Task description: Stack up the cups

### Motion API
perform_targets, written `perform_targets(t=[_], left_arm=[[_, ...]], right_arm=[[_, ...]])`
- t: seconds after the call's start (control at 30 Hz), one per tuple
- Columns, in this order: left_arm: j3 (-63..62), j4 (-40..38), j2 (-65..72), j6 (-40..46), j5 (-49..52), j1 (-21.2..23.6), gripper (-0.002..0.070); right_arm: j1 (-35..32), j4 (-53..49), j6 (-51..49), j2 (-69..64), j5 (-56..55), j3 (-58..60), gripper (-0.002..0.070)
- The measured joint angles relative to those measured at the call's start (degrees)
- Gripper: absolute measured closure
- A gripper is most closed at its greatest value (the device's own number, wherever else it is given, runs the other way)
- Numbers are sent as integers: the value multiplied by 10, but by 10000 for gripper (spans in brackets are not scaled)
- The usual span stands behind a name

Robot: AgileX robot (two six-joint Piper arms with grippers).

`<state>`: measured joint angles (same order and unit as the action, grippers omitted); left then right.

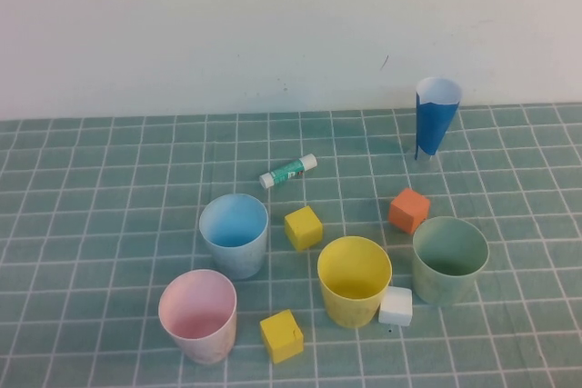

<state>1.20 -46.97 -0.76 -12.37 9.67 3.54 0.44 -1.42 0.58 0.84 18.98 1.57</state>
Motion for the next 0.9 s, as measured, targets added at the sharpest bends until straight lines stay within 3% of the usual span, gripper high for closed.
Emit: perform_targets(t=[0.1,0.23,0.37,0.57,0.9], left_arm=[[-12,0,0,50,12,0,678],[-138,67,94,176,178,0,678],[-290,172,232,221,310,-19,678],[-484,343,448,225,460,-91,678],[-655,528,733,132,563,-267,678]], right_arm=[[0,0,0,0,0,0,678],[0,1,0,0,0,0,678],[0,1,0,0,0,0,678],[0,2,0,0,0,0,678],[0,3,0,0,1,-1,678]])
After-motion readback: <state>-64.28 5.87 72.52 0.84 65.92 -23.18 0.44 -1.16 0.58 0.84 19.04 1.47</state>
